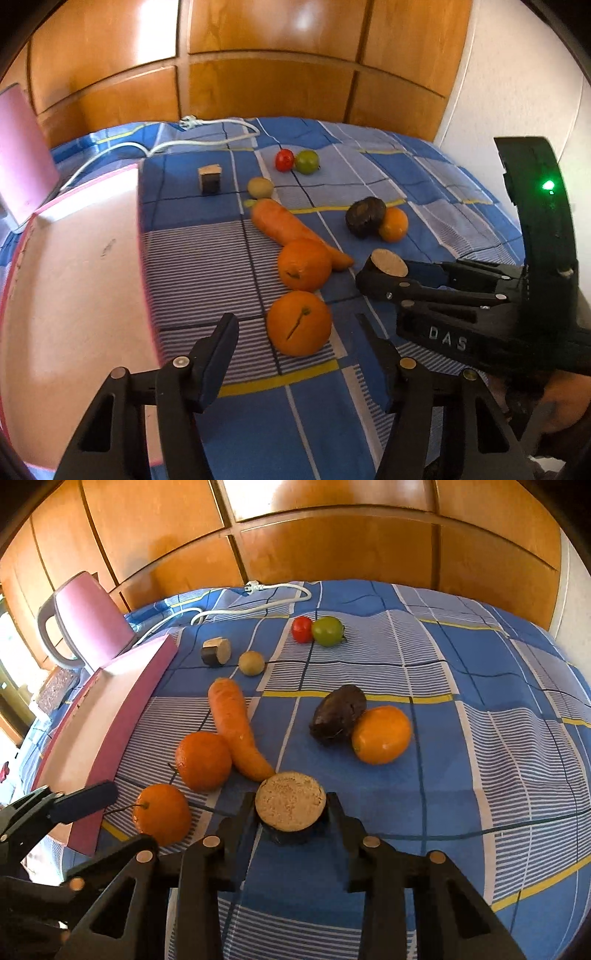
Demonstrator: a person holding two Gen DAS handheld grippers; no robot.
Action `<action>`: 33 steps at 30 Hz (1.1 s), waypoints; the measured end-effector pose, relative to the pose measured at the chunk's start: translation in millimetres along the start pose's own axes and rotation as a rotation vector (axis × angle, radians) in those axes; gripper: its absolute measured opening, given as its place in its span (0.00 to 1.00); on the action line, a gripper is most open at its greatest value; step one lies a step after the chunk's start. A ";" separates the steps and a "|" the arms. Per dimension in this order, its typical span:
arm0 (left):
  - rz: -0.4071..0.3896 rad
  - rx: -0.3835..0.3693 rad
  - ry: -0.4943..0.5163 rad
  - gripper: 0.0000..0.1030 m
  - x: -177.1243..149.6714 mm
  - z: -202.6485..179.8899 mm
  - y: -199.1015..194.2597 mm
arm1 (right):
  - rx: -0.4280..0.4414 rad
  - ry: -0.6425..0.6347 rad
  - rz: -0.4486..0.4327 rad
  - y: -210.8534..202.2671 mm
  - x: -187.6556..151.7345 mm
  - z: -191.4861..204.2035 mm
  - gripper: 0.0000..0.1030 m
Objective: Organize fruits
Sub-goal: 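Grasp the dark round cylinder with the right gripper while the left gripper grasps the small mandarin, then carry both items into the tray and open both grippers to release them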
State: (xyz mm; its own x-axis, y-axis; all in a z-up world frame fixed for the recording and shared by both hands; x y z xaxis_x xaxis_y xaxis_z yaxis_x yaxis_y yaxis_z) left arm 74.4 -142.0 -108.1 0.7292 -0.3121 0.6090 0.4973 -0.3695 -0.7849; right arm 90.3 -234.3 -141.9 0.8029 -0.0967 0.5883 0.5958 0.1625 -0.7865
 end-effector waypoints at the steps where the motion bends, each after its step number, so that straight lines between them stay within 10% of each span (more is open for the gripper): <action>1: 0.007 -0.001 0.009 0.58 0.3 -1.2 3.6 | -0.004 -0.013 0.004 1.2 -0.7 0.4 0.35; 6: 0.047 0.004 0.026 0.39 -3.9 -2.2 23.3 | -0.005 -0.041 -0.003 3.6 -0.9 0.2 0.35; 33: -0.133 0.037 -0.189 0.37 3.9 41.1 -47.6 | -0.002 -0.087 0.003 -22.0 -15.5 22.2 0.34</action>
State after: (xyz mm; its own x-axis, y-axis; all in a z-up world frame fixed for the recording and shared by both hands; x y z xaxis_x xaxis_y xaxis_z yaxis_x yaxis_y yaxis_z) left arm 73.0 -89.6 -73.1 0.7290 -0.0923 0.6783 0.6096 -0.3633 -0.7046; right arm 64.3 -214.6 -129.6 0.8001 -0.0110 0.5998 0.5935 0.1605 -0.7887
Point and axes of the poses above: each gripper's, at about its wrist camera, not at the fingertips, and y roughly the way its jaws point, z to its left, x to its top, the point moved 9 cm from there along y, roughly the way its jaws point, and after that the axes turned 1 degree about z, right-handed, at the moved point
